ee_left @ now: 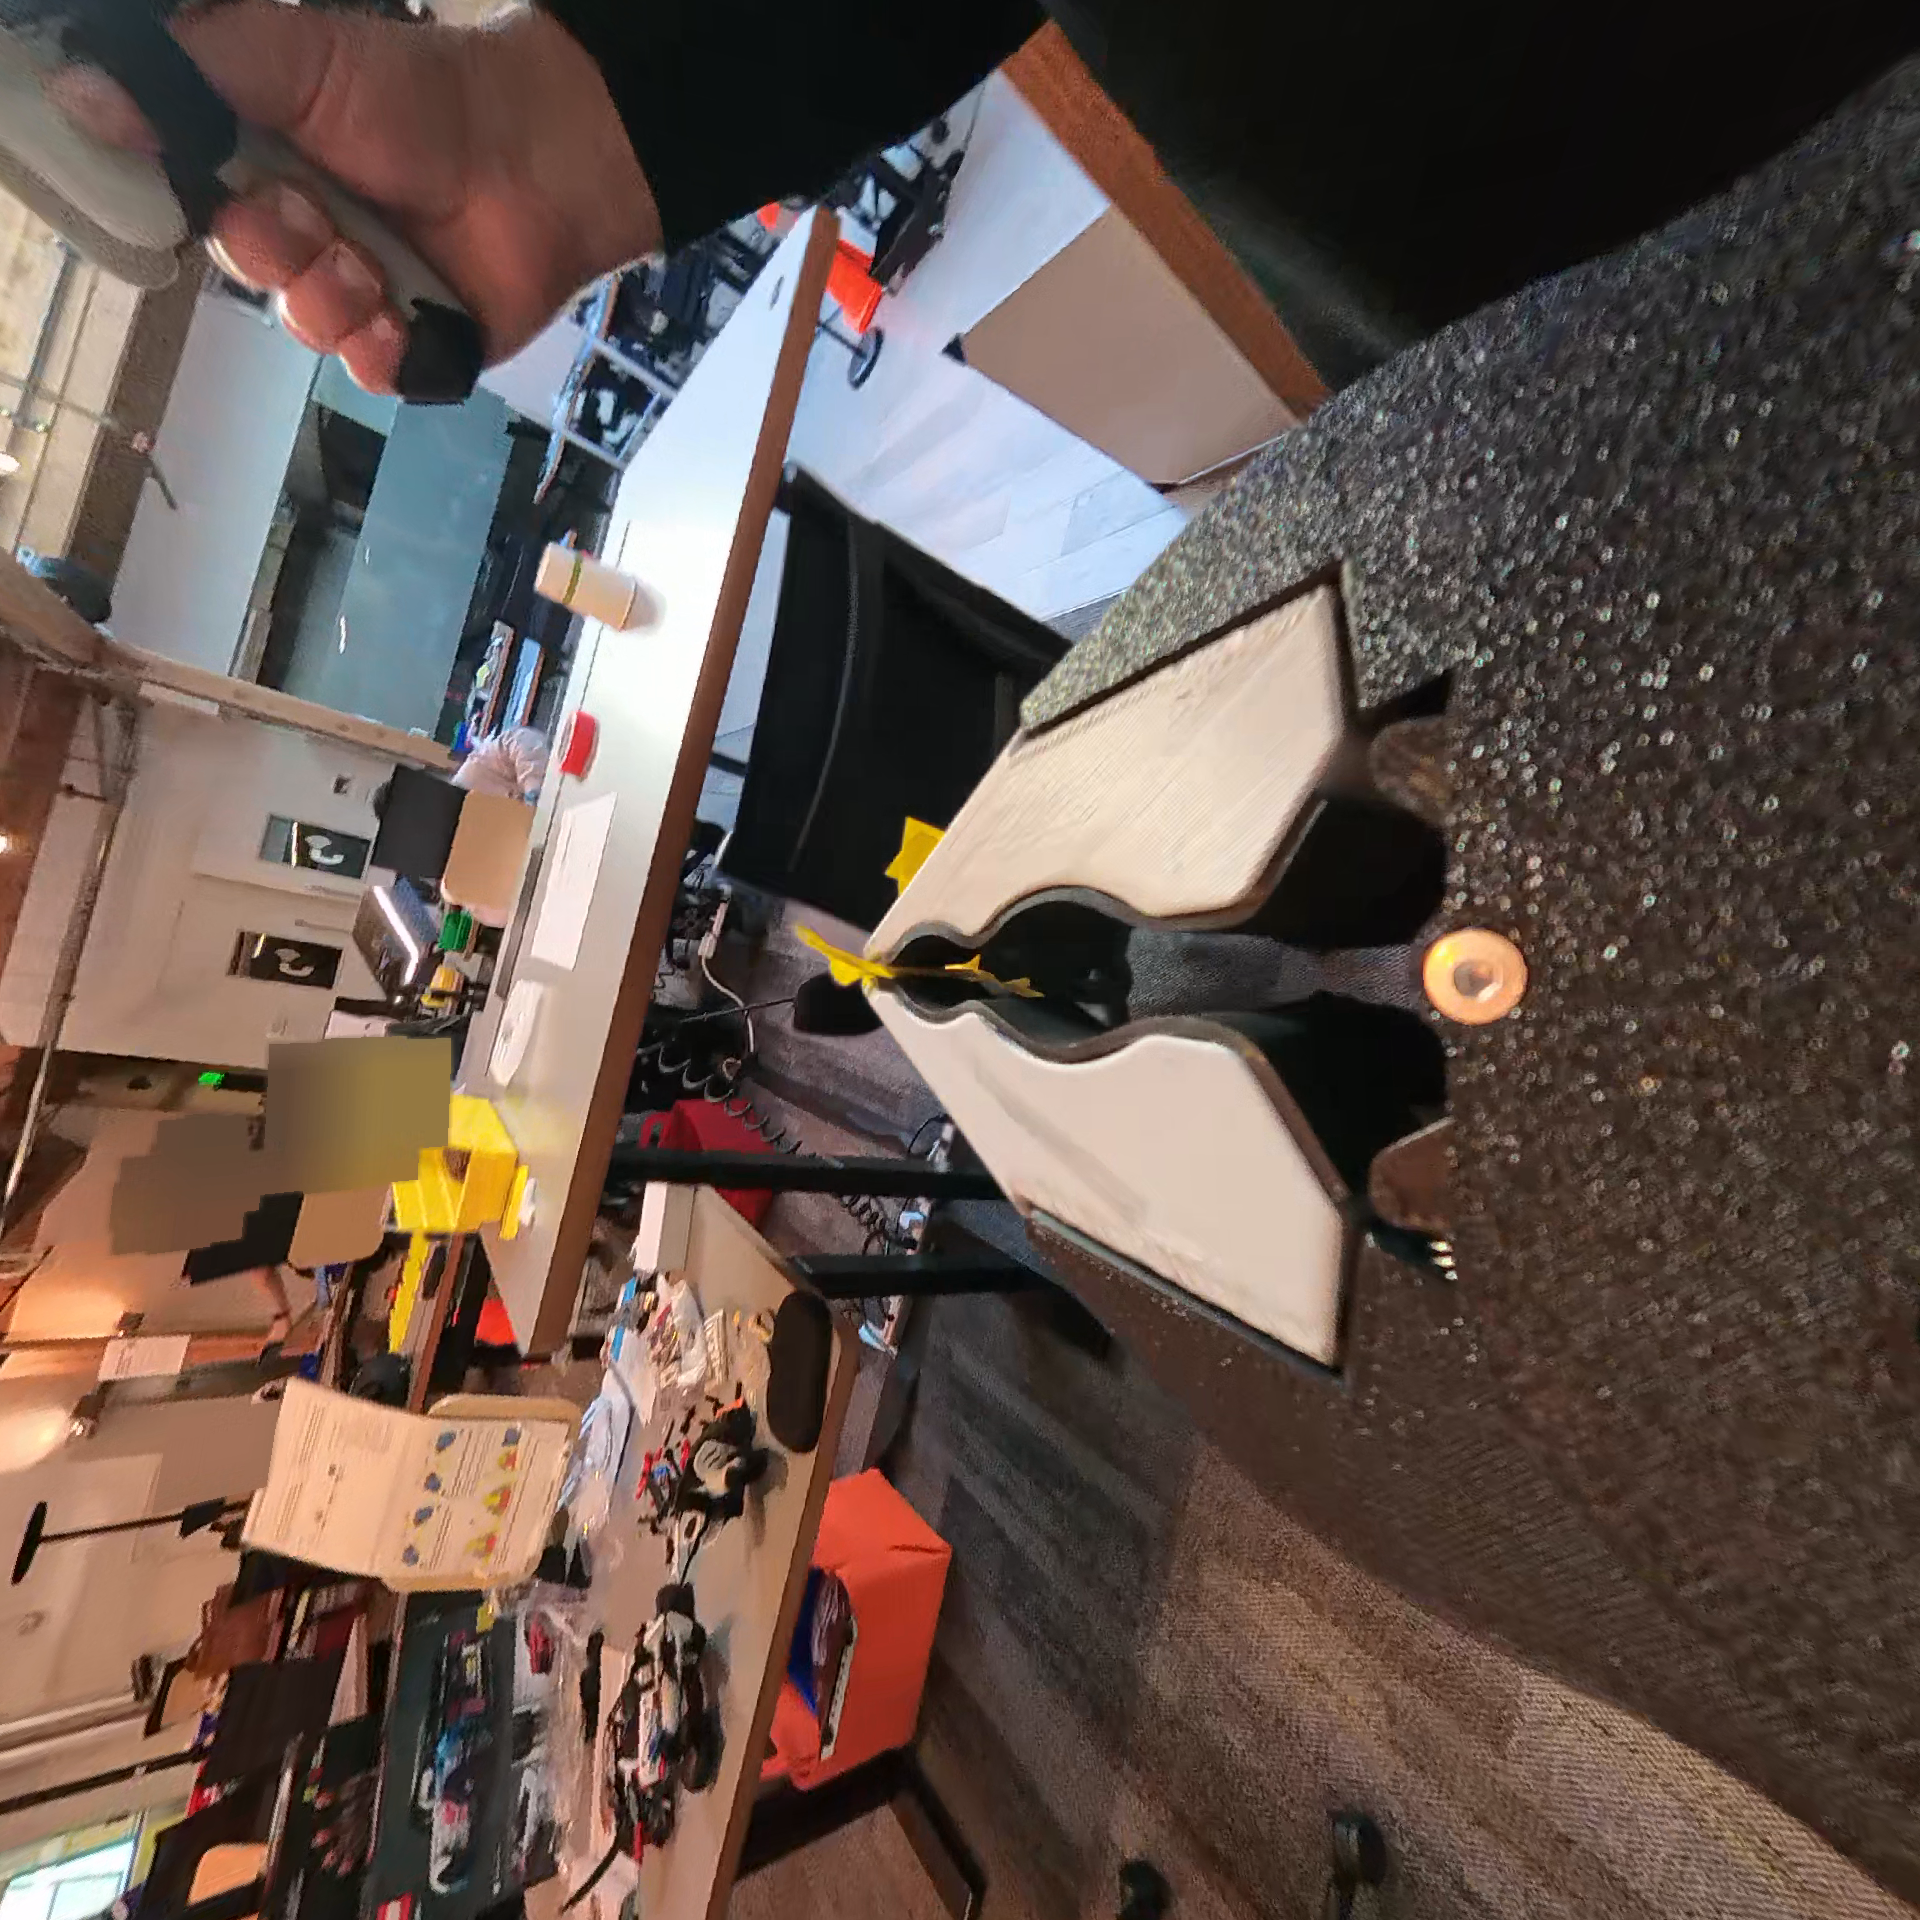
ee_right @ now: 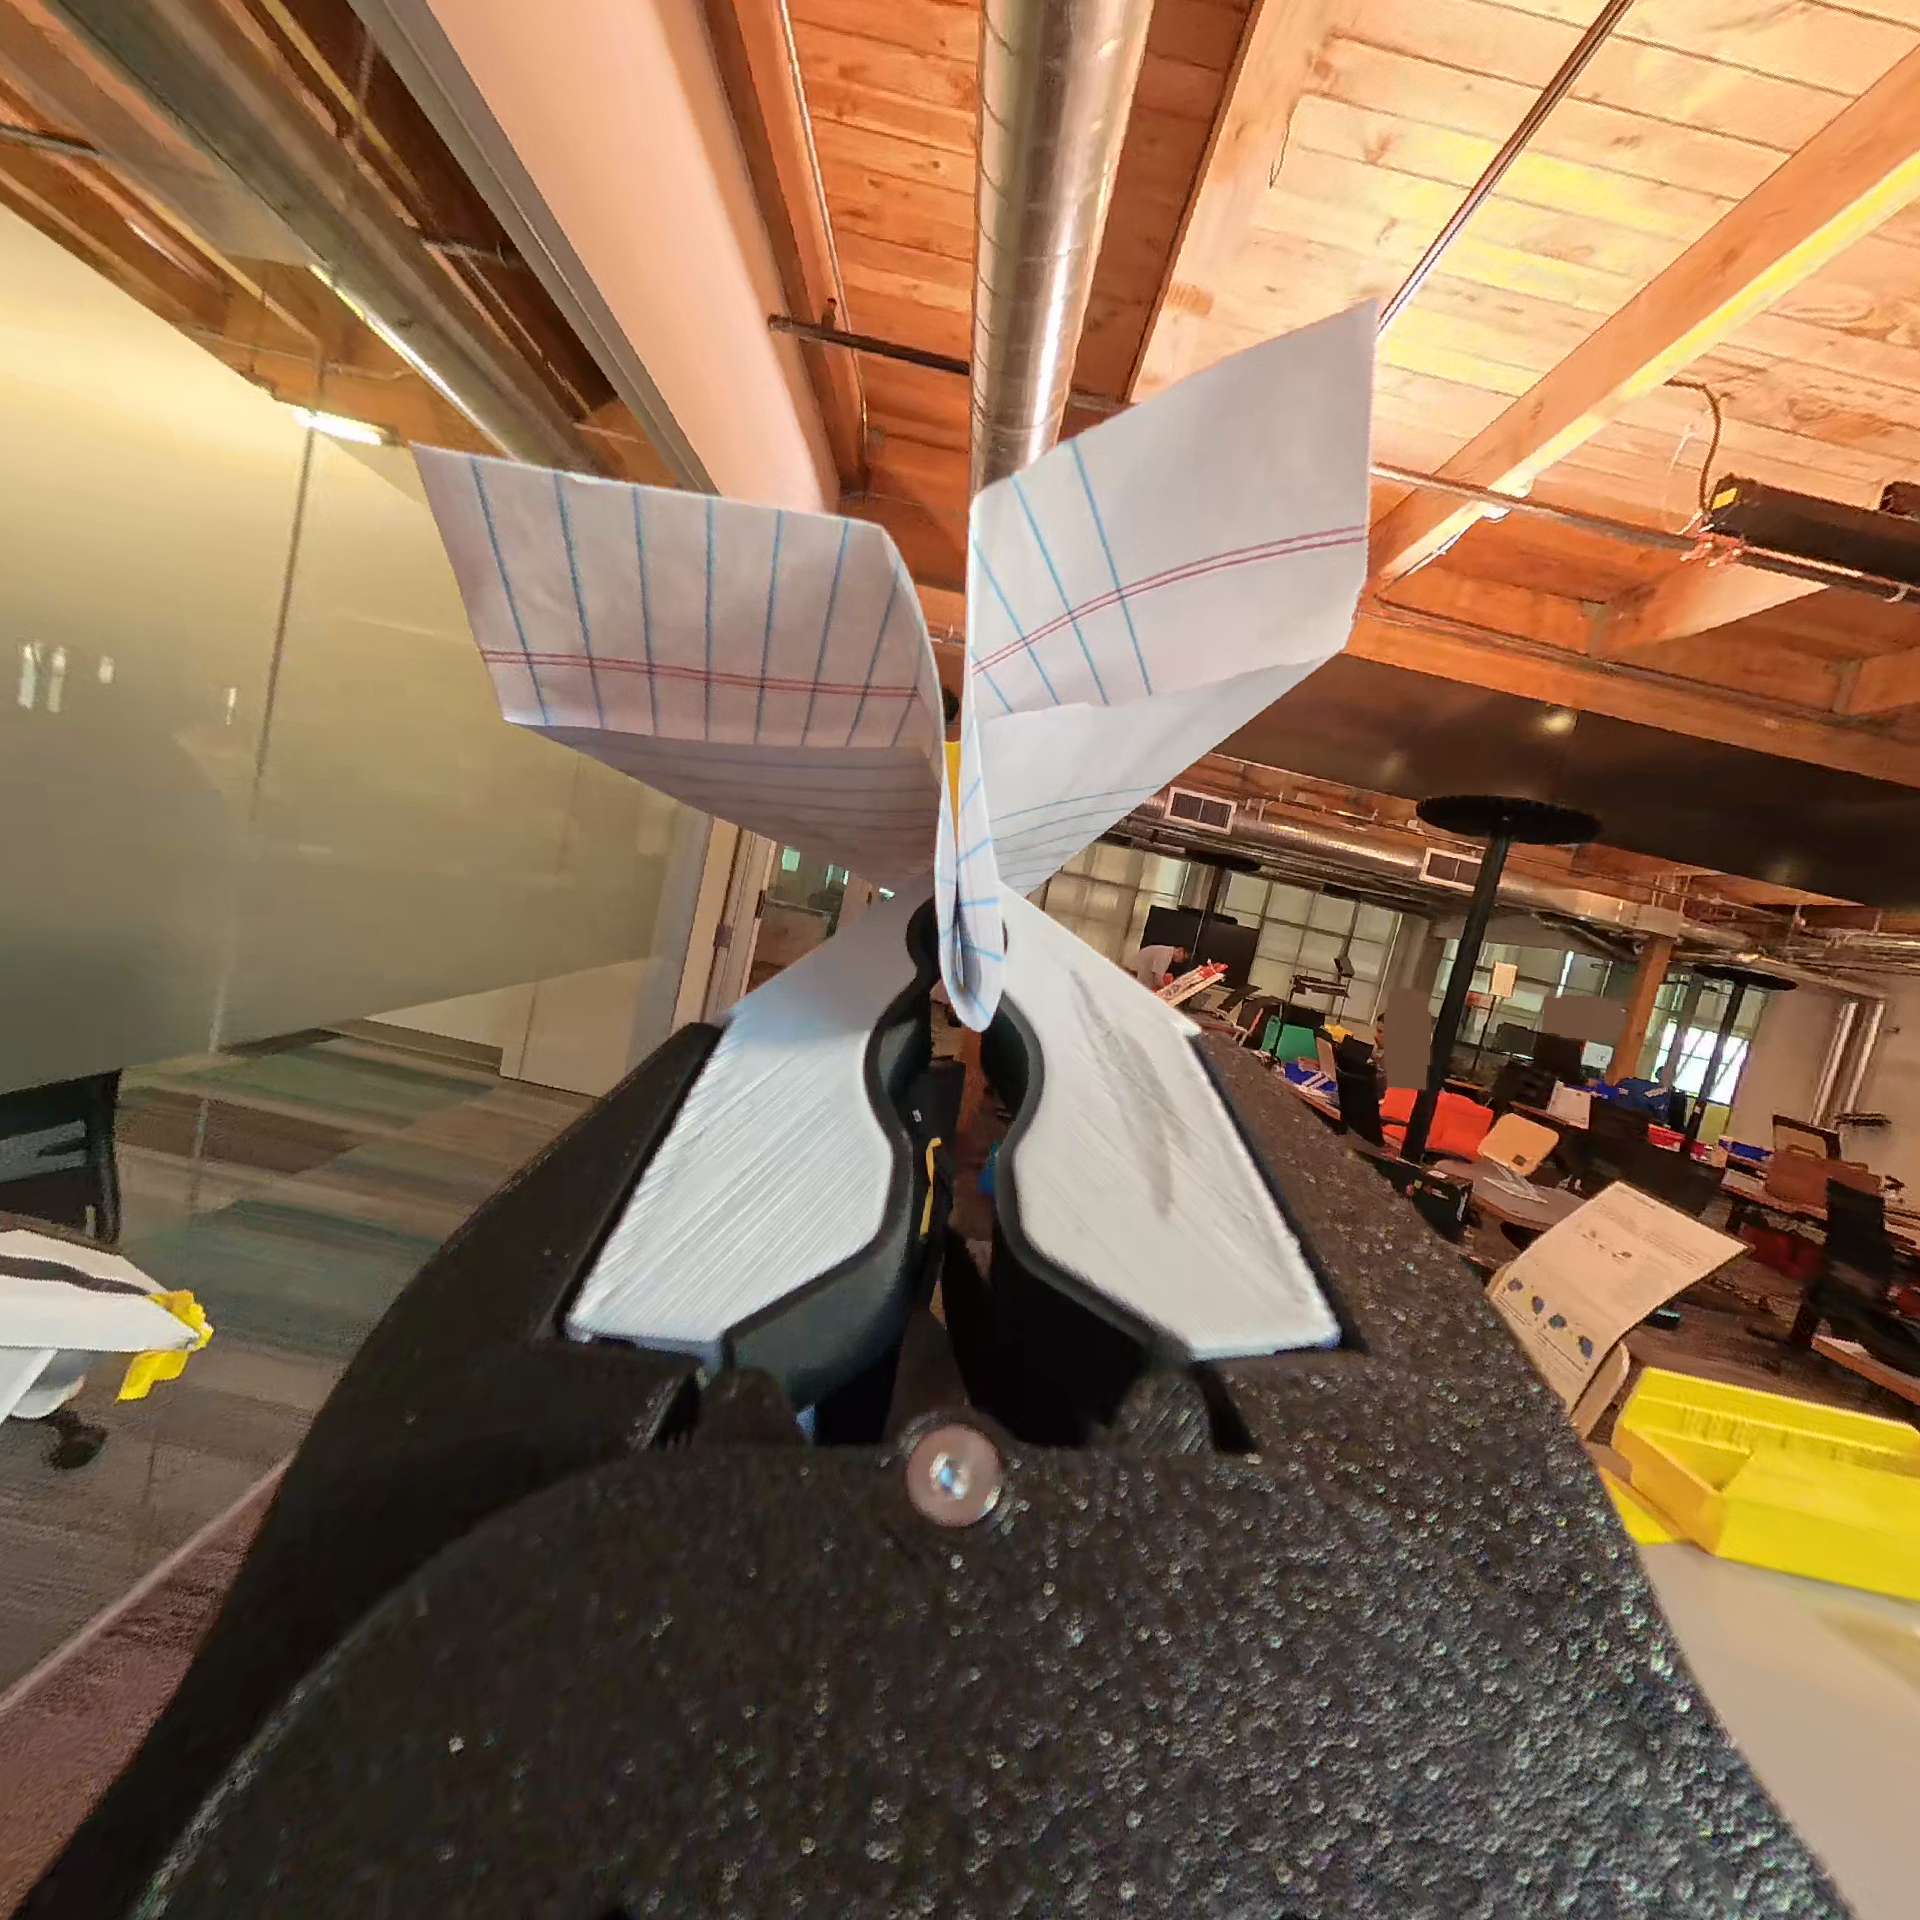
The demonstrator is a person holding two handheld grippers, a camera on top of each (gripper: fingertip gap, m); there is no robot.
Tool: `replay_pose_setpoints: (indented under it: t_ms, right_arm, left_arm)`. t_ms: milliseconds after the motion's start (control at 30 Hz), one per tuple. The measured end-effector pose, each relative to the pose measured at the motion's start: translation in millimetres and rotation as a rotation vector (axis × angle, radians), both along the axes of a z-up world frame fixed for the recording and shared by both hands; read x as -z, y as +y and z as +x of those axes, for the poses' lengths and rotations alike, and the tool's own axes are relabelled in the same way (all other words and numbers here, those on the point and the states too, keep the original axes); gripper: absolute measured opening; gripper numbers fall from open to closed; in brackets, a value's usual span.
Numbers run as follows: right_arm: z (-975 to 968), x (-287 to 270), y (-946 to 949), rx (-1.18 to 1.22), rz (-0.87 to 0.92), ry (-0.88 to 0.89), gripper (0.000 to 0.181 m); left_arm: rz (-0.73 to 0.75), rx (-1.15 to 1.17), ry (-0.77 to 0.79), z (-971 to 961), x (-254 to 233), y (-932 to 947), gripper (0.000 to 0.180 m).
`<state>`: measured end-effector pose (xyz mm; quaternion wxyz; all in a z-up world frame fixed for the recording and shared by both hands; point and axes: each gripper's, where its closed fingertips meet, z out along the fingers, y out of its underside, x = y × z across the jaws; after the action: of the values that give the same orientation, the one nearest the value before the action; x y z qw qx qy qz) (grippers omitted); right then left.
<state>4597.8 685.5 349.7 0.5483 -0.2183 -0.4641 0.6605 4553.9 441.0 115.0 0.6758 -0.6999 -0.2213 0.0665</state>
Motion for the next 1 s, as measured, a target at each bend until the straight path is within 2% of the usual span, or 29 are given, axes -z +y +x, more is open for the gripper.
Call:
replay_pose_setpoints:
  t_ms: [167,533,667,833,1000]
  right_arm:
    - [-101.1,-13.3,15.8,0.022,0.026,0.022,0.000]
    - [-340.7,11.4,-35.2,0.024,0.051,-0.029,0.000]
    - [-425.3,9.4,-40.4,0.165,0.089,-0.011,0.000]
    - [-504.9,4.8,-33.6,0.207,0.072,-0.019,0.000]
    - [-574.2,11.8,-5.4,0.244,0.057,-0.037,0.000]
  left_arm:
    - [0.007,0.003,-0.007,-98.7,1.8,17.9,0.000]
    - [0.034,0.041,-0.066,-327.3,30.8,17.0,0.000]
    - [0.036,0.107,-0.046,-410.0,14.4,11.0,0.000]
    - [0.043,0.108,-0.030,-509.3,1.5,4.6,0.000]
    - [0.040,0.124,-0.037,-586.1,12.9,27.2,0.000]
